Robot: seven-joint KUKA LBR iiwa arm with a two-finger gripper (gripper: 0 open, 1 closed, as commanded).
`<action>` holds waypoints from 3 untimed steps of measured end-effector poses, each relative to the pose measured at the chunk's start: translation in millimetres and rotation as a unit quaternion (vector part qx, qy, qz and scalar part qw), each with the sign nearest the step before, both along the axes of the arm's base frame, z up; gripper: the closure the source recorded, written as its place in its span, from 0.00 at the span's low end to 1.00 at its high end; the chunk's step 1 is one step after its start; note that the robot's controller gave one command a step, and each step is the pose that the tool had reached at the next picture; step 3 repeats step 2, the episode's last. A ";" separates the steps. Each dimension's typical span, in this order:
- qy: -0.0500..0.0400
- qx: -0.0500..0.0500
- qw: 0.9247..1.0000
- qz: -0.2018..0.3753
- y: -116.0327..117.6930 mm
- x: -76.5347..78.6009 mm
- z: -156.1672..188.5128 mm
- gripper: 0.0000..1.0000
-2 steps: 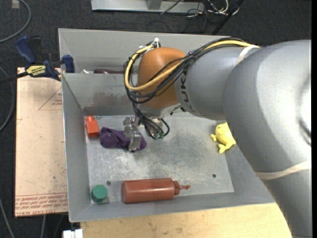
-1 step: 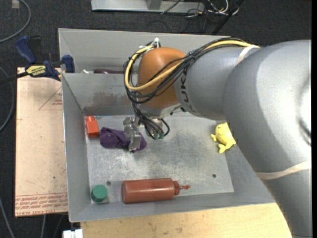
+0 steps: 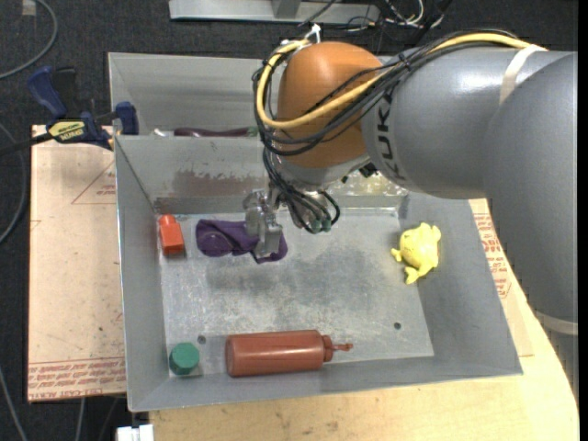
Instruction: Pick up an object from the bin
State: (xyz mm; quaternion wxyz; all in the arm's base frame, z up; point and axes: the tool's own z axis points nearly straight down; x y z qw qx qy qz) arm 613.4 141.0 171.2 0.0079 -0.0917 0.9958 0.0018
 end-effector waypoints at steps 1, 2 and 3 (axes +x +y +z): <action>0.000 0.000 1.000 0.000 0.0 0.0 0.0 1.00; 0.001 0.000 1.000 0.009 3.0 9.8 51.8 1.00; 0.001 0.000 1.000 0.009 3.0 9.8 51.8 1.00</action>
Offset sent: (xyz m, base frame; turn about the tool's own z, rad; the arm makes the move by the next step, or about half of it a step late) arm 0.0161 0.0042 0.0840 -0.0282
